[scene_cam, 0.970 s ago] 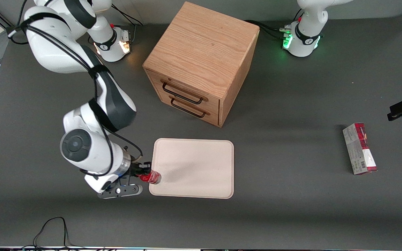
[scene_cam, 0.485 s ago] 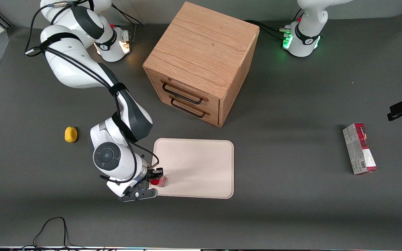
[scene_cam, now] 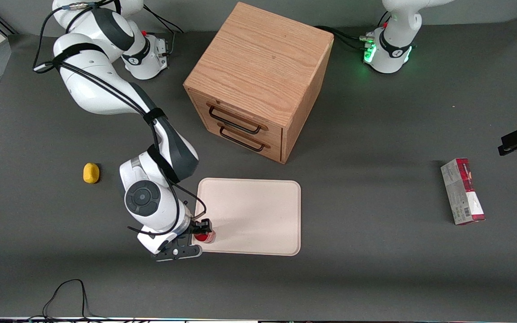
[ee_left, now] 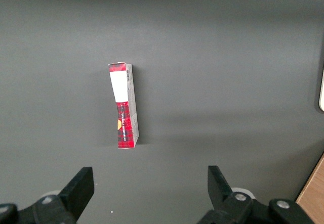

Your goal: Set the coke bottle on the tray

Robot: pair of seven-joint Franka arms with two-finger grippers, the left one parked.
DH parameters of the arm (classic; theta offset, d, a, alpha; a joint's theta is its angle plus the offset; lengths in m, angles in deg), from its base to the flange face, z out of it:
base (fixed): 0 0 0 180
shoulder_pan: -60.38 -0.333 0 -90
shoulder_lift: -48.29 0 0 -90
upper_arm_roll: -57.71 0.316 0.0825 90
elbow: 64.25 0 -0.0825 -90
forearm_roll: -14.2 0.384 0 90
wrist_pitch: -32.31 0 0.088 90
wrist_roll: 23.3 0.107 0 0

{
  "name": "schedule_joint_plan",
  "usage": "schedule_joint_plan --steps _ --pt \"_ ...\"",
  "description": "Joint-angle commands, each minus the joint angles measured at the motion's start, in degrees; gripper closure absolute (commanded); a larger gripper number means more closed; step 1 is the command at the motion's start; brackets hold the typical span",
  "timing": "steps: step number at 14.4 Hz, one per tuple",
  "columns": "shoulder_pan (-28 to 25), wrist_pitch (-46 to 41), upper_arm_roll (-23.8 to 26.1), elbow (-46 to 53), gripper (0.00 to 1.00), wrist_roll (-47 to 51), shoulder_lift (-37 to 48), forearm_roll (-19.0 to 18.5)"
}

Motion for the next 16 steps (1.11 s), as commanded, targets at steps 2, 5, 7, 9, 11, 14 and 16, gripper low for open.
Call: schedule_joint_plan --steps 2,5,7,9,11,14,16 --pt "-0.01 0.5 -0.13 -5.67 0.0 1.77 5.85 -1.58" --pt "0.95 -1.34 -0.65 -12.26 0.0 1.24 13.49 0.17" --pt "1.57 -2.4 -4.06 -17.79 0.0 -0.33 20.51 6.65" --pt "4.28 -3.19 -5.75 -26.04 0.0 -6.73 29.47 12.02" --pt "6.57 -5.29 -8.46 -33.43 0.0 -11.84 38.27 15.2" --pt "6.75 -7.42 -13.2 -42.48 0.0 -13.7 49.43 19.58" --pt "7.02 -10.56 -16.9 -44.88 0.0 -17.72 54.11 22.23"
